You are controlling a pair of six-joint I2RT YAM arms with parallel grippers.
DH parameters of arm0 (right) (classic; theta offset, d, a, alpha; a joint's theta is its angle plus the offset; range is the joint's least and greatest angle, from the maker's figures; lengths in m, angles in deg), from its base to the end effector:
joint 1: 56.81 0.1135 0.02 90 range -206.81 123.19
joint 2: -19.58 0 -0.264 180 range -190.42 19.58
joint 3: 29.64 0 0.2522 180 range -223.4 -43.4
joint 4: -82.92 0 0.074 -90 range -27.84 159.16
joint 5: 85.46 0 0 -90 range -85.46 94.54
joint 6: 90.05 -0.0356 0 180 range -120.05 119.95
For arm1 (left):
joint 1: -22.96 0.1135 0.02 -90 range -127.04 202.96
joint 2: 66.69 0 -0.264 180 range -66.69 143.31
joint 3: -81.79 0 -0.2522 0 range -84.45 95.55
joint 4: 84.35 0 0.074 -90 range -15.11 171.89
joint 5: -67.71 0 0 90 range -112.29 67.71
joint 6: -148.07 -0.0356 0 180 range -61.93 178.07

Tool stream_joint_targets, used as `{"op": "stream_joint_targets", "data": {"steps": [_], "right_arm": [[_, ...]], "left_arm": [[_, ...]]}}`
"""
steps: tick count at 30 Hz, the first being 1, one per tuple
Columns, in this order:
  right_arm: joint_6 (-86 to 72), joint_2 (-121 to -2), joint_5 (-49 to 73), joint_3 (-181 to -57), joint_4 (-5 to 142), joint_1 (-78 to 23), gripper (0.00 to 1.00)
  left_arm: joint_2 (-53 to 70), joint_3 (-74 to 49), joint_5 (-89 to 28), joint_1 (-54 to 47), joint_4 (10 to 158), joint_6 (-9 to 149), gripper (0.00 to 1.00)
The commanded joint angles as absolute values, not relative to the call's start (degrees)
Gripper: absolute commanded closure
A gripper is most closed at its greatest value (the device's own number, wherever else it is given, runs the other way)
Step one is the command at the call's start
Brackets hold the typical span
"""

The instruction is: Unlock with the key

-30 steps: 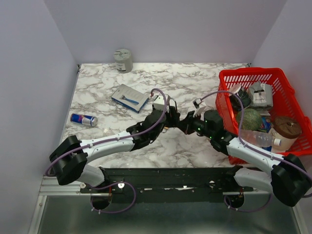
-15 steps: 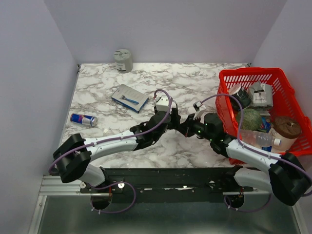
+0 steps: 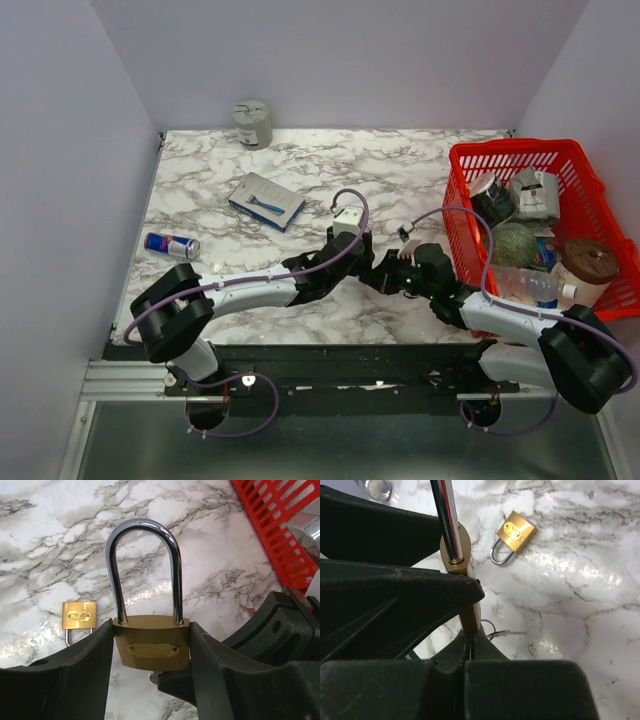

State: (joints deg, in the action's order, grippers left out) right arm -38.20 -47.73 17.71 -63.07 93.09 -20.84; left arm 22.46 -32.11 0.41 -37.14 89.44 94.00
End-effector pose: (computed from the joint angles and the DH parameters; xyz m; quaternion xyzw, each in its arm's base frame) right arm 0.1790 0.1399 0.1728 -0.0469 0.8328 0.4040 0.3756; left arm 0.1821 -0.2891 0.2265 0.0798 0.8480 -0.2549 0.4578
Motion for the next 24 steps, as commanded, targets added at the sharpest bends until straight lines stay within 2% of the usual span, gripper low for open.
{"op": "stream_joint_targets", "data": {"steps": [1,17,21,24], "right_arm": [[-42.8,-48.3,11.1,-61.9,103.9,-21.8,0.99],[-51.9,-56.4,8.1,-56.7,107.8,-21.7,0.99],[-52.3,-56.9,7.3,-57.1,106.9,-21.7,0.99],[-52.3,-57.5,7.1,-57.3,106.7,-21.7,0.99]], "left_arm": [[25.8,-34.0,-11.0,-40.3,85.1,95.6,1.00],[37.6,-30.0,-18.8,-39.0,82.7,96.6,1.00],[38.8,-29.0,-19.3,-38.5,82.0,96.2,0.91],[39.7,-29.0,-20.3,-38.0,82.0,96.2,0.78]]}}
